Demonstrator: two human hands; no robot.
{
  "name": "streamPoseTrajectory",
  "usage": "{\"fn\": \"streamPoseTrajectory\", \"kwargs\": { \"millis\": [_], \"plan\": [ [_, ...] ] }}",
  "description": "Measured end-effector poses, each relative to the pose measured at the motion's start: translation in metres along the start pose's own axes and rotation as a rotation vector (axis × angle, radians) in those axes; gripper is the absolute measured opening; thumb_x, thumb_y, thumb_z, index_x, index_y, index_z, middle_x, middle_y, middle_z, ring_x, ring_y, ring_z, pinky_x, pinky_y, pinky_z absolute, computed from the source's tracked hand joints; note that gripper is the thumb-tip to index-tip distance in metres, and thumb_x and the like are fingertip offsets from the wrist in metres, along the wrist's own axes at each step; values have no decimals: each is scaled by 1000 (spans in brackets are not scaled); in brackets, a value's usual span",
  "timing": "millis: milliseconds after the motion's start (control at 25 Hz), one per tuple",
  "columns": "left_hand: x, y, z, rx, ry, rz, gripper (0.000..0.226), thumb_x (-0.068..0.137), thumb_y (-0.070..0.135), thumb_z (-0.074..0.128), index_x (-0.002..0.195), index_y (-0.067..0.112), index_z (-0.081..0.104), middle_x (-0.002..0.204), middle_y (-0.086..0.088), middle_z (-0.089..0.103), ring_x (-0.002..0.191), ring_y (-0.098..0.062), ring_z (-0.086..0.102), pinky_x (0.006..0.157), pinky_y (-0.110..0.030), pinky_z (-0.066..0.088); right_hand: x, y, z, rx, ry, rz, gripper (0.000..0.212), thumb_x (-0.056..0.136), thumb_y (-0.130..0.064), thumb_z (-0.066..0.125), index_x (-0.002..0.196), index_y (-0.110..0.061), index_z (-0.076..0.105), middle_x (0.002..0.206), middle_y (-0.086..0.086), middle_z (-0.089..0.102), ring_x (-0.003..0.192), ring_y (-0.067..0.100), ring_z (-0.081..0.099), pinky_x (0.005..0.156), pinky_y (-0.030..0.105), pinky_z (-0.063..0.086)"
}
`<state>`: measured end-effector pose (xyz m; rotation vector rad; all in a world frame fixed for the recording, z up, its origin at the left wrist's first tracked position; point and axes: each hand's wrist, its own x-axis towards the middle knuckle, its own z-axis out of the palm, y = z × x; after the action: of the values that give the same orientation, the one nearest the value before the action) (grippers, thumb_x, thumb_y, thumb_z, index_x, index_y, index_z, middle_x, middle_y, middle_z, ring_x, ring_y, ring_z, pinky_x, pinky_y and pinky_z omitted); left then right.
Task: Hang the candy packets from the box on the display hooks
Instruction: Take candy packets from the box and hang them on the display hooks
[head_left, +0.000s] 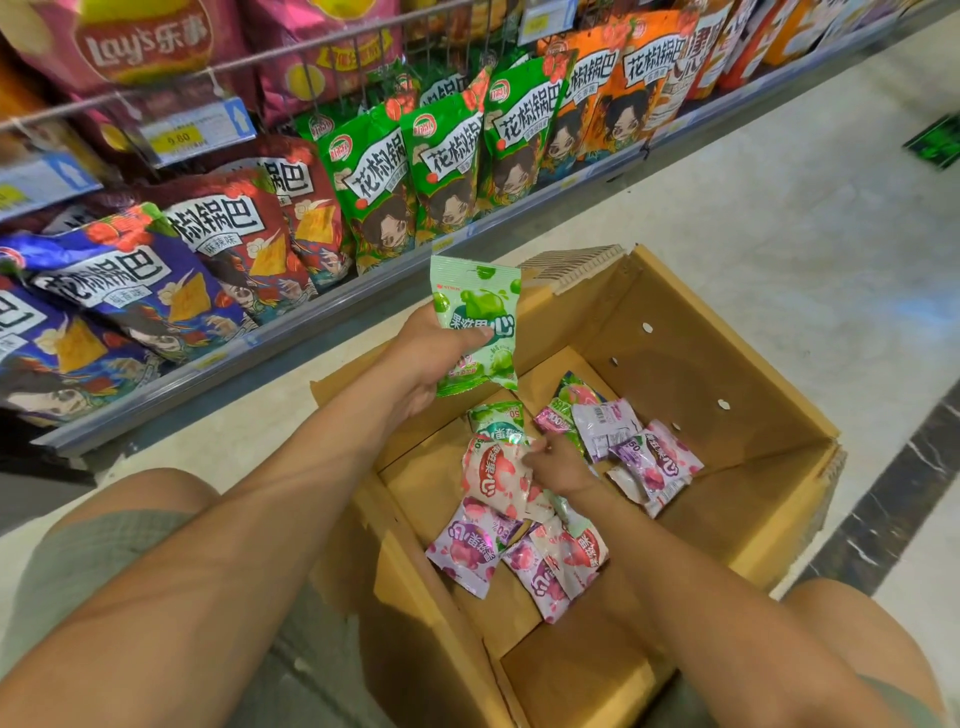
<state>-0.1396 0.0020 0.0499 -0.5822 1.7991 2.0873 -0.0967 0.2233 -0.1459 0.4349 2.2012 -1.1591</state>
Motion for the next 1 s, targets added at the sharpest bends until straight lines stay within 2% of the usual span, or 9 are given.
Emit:
{"fn": "streamPoseTrajectory", "kwargs": {
  "millis": [120, 280, 440, 560, 680, 720, 800, 880, 1000],
  "plan": [
    [2, 1, -1, 13, 3, -6, 22, 91, 4, 76, 104, 21, 70, 106, -6, 79, 94, -23, 76, 81, -35, 62, -11, -24, -27, -11, -7, -237, 24, 96, -2, 63, 85, -19, 50, 72, 11, 50, 68, 20, 50, 62, 29, 40],
    [-8, 17, -2, -57, -19, -62, 15, 99, 19, 70, 113, 19, 67, 101, -5, 81, 90, -21, 79, 79, -36, 62, -46, -69, -76, -185, 34, -472, 7, 100, -24, 58, 93, -23, 60, 78, 4, 62, 71, 20, 56, 68, 34, 43],
    [-38, 70, -6, -42, -29, -81, 13, 102, 25, 66, 115, 21, 66, 110, -7, 79, 97, -23, 78, 90, -40, 60, -114, -152, -146, -261, -24, -509, 14, 106, -24, 55, 99, -26, 68, 91, -8, 71, 86, 11, 67, 82, 39, 55],
    [-68, 144, -4, -46, -52, -52, 27, 99, 36, 69, 123, 23, 66, 127, -7, 74, 114, -25, 72, 102, -46, 55, -185, -240, -204, -231, -76, -613, 15, 107, -22, 55, 103, -21, 70, 89, -5, 71, 84, 13, 70, 78, 41, 60],
    [-64, 194, -10, -7, -88, -74, 91, 72, 75, 80, 146, 29, 55, 156, -1, 52, 139, -25, 55, 115, -55, 43, -269, -340, -264, -233, -114, -715, 19, 106, -17, 54, 103, -28, 69, 98, -12, 73, 93, 6, 71, 76, 30, 59],
    [-67, 215, -10, -15, -113, -97, 99, 66, 82, 79, 149, 34, 52, 160, 0, 47, 143, -26, 51, 117, -56, 40, -298, -374, -283, -238, -113, -731, 19, 106, -17, 54, 105, -30, 68, 102, -9, 73, 96, 7, 71, 77, 30, 60],
    [-93, 265, 1, -32, -160, -90, 97, 67, 85, 76, 149, 40, 52, 163, 3, 44, 147, -25, 45, 119, -58, 36, -346, -433, -317, -233, -83, -742, 18, 106, -17, 55, 107, -30, 67, 105, -8, 71, 96, 2, 70, 75, 24, 60],
    [-177, 360, 30, -44, -215, -64, 93, 70, 84, 74, 149, 39, 52, 159, 3, 49, 146, -25, 47, 119, -58, 37, -397, -495, -350, -262, -44, -771, 15, 105, -16, 57, 108, -26, 67, 104, -11, 69, 93, -5, 68, 74, 17, 57],
    [-261, 465, 56, 12, -292, 51, 81, 70, 70, 84, 136, 27, 65, 134, 0, 71, 127, -26, 65, 111, -50, 48, -464, -573, -391, -261, 15, -804, 12, 104, -17, 61, 106, -20, 72, 99, -8, 72, 91, 4, 71, 76, 27, 60]
  ]
}}
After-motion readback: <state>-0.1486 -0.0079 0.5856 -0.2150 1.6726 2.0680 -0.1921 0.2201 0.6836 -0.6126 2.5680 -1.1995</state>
